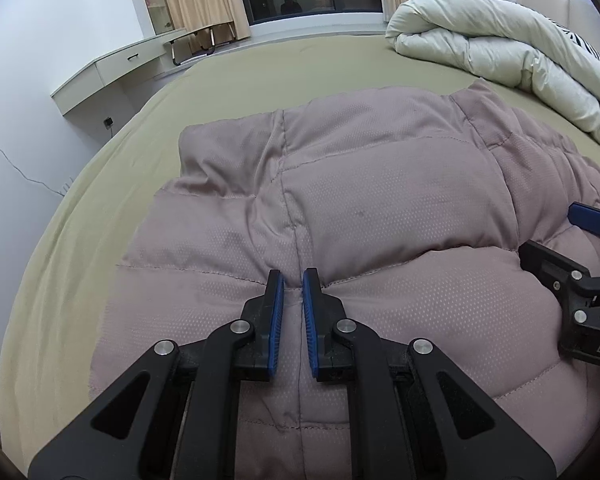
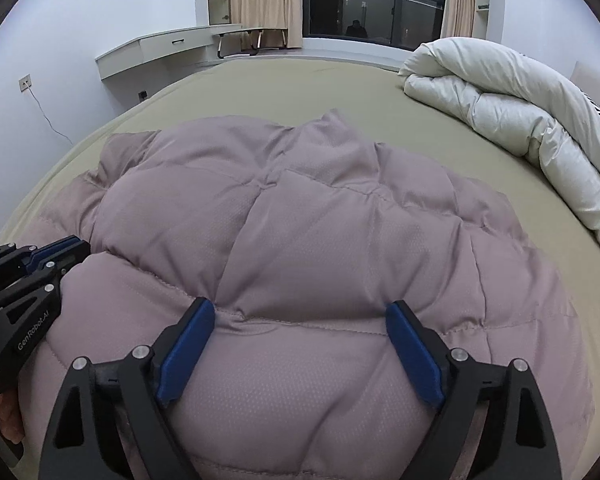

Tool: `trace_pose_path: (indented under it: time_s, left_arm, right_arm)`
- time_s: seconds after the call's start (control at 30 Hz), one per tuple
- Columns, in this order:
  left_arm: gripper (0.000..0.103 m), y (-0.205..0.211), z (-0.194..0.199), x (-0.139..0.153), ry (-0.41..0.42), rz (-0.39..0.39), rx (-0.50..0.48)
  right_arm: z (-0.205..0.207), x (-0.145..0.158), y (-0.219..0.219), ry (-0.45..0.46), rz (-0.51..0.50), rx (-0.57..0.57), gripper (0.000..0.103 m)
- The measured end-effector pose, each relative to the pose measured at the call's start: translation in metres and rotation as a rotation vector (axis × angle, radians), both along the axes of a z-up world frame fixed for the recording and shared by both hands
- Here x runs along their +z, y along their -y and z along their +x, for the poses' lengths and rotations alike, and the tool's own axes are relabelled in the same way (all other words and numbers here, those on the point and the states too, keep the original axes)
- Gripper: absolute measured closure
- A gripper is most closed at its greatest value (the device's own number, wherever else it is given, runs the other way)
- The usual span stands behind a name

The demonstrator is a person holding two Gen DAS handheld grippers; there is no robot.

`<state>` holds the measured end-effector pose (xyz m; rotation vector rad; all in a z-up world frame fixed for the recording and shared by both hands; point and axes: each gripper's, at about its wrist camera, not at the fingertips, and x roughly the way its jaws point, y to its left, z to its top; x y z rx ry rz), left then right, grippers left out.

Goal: Fold large clothes

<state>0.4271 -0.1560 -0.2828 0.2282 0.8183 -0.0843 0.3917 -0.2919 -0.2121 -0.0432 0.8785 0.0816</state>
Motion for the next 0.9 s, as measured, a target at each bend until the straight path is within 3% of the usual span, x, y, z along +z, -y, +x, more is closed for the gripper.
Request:
trace_pose_path:
  time_s: [0.07,0.2,0.27,0.3,0.33,0.37,0.4,0.5,0.6,0.67,0.8,0.9]
  left_arm:
    - [0.093,-0.005,0.000,0.000,-0.002,-0.019,-0.003]
    - [0.092,-0.045,-0.009,0.033,-0.064,-0.231,0.011]
    - [0.090,-0.072,-0.027,0.052,-0.031,-0.257,0.059]
    - [0.073,-0.084,-0.033,0.058,-0.016,-0.272,0.073]
    - [0.030,-0.104,-0.041,0.062,-0.014,-0.307,0.097]
    - [0.009,-0.124,-0.048,0.063,-0.008,-0.354,0.126]
    - [0.000,-0.142,-0.054,0.064,0.007,-0.396,0.151]
    - [0.000,-0.180,-0.052,0.051,-0.085,-0.484,0.177]
    - [0.000,-0.213,-0.040,0.017,-0.222,-0.631,0.223]
    - [0.000,-0.221,-0.030,0.001,-0.272,-0.697,0.209]
    - [0.000,-0.223,-0.008,-0.017,-0.341,-0.790,0.151]
    - [0.000,-0.215,0.004,-0.028,-0.377,-0.784,0.115]
  right_arm:
    - [0.000,-0.002,0.001,0.003,0.009,0.000,0.012]
    - [-0.003,0.009,0.009,-0.015,0.068,0.016,0.011]
    - [-0.009,0.026,0.023,-0.045,0.128,0.014,0.011]
    - [-0.015,0.034,0.031,-0.041,0.159,0.008,0.011]
    - [-0.029,0.047,0.048,-0.009,0.220,-0.003,0.010]
    - [-0.040,0.058,0.065,0.024,0.271,-0.017,0.007]
    - [-0.051,0.066,0.083,0.054,0.313,-0.038,0.002]
    - [-0.072,0.076,0.142,0.089,0.378,-0.109,0.000]
    - [-0.078,0.064,0.194,0.025,0.434,-0.174,0.000]
    - [-0.082,0.048,0.230,-0.025,0.551,-0.210,0.000]
    - [-0.085,0.010,0.274,-0.103,0.710,-0.285,0.001]
    - [-0.080,-0.017,0.273,-0.176,0.795,-0.240,0.005]
